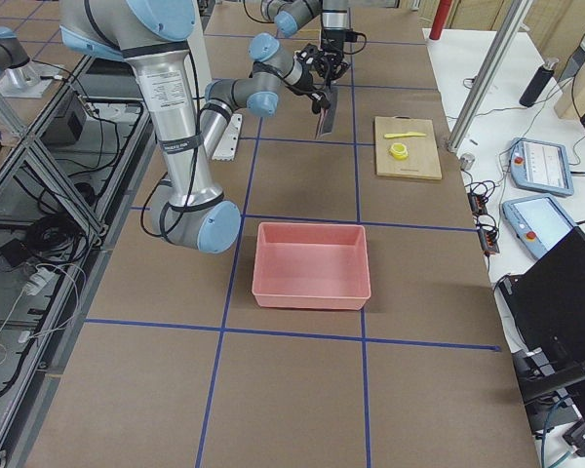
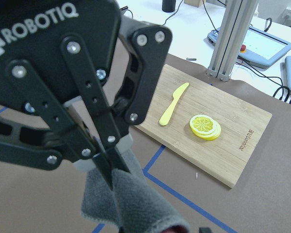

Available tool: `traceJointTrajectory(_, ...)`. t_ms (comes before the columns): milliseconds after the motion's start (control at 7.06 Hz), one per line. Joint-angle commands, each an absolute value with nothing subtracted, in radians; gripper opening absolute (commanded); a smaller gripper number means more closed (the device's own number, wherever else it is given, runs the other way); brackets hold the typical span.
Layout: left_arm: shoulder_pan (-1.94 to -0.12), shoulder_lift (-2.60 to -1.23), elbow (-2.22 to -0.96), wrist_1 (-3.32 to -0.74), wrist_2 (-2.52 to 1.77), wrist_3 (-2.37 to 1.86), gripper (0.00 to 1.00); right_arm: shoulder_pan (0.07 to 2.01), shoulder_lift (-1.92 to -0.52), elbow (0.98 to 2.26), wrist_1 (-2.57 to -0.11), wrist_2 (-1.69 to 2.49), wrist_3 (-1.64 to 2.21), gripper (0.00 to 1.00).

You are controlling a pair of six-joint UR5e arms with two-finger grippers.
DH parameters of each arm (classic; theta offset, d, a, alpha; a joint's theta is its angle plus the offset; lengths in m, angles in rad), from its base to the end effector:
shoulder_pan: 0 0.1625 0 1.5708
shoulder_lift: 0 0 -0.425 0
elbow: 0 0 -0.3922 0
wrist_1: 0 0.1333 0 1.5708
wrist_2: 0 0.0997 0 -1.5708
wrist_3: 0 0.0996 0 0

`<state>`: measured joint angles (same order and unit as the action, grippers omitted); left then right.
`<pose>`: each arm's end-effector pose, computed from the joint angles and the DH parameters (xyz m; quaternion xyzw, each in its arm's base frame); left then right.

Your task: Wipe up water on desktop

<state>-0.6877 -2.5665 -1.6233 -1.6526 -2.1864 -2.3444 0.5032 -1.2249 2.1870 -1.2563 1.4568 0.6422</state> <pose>0.4684 -0.4829 -0.0017 -0.2776 0.4988 -0.4163 0.7077 -0.3612 -0.3639 0.1738 0.4249 -0.4188 -0.1361 0.7909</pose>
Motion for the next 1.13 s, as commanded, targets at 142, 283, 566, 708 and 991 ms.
traceJointTrajectory(142, -0.689, -2.566, -1.629, -1.652, -2.186, -2.338, 0.0, 0.499, -1.218, 2.184, -1.256, 1.454, 0.647, 0.56)
traceJointTrajectory(283, -0.689, -2.568, -1.632, -1.652, -2.186, -2.338, 0.0, 0.496, -1.218, 2.184, -1.256, 1.454, 0.65, 0.56)
traceJointTrajectory(566, -0.689, -2.568, -1.632, -1.652, -2.186, -2.338, 0.0, 0.494, -1.218, 2.184, -1.258, 1.453, 0.655, 0.3)
traceJointTrajectory(708, -0.689, -2.568, -1.632, -1.652, -2.186, -2.338, 0.0, 0.495, -1.219, 2.186, -1.258, 1.454, 0.657, 0.0)
traceJointTrajectory(991, -0.689, -2.568, -1.632, -1.654, -2.181, -2.336, 0.01, 0.495, -1.218, 2.187, -1.258, 1.454, 0.661, 0.0)
